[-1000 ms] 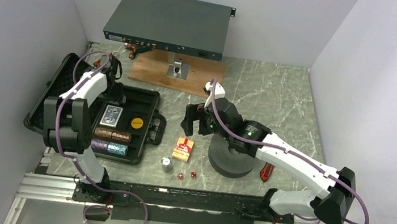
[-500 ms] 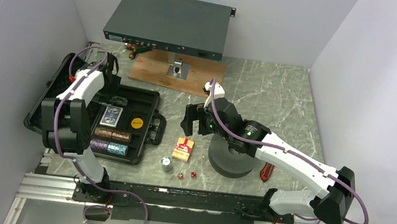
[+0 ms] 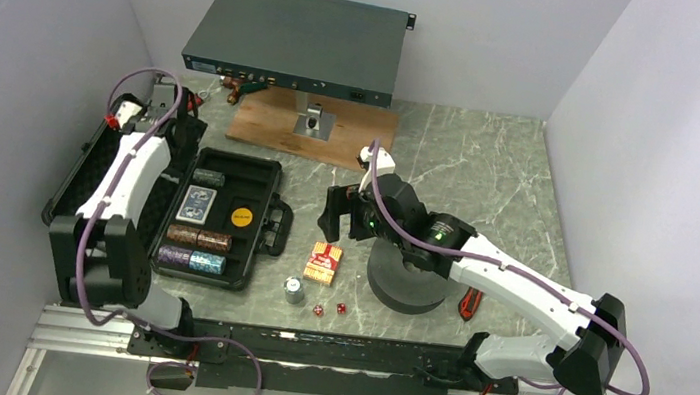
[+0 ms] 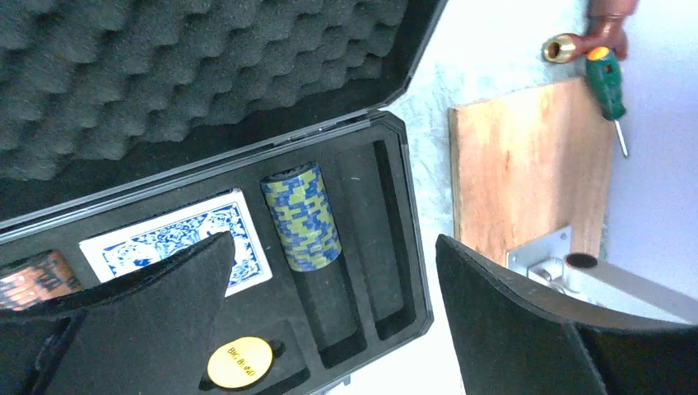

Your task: Pack up texas hold em set

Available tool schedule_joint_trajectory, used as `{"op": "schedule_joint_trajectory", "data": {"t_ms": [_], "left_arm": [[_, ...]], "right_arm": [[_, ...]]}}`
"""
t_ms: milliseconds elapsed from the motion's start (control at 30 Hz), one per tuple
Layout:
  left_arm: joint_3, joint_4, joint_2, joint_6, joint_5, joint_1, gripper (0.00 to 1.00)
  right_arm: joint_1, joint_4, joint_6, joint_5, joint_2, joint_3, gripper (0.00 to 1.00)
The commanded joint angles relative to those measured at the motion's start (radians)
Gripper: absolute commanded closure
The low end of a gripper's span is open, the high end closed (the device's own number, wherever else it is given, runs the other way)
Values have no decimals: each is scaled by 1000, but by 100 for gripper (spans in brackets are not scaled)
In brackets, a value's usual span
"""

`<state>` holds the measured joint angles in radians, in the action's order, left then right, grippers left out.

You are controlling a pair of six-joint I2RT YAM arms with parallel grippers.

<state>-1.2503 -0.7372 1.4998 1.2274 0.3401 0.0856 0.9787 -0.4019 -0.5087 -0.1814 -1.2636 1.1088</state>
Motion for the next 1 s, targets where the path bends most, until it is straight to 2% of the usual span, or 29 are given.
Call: {"op": "schedule_joint_trajectory", "data": {"t_ms": [0, 233, 400, 600, 800, 967], "left_arm": [[44, 40, -114, -125, 29, 0, 2], [146, 71, -261, -362, 34, 0, 1], [256, 148, -457, -567, 5, 1, 4], [388, 302, -718, -764, -173, 5, 7], [430, 286, -831, -925, -289, 5, 5], [489, 314, -899, -980, -346, -5, 7]], "right_arm": [[-2, 28, -5, -19, 35, -15, 1], [-2, -7, -5, -62, 47, -41, 1], [-2, -26, -15, -78, 59, -65, 1], [-2, -3, -45, -83, 63, -110, 1], [0, -23, -61, -63, 38, -122, 1], [1, -34, -104, -95, 18, -144, 2]]}}
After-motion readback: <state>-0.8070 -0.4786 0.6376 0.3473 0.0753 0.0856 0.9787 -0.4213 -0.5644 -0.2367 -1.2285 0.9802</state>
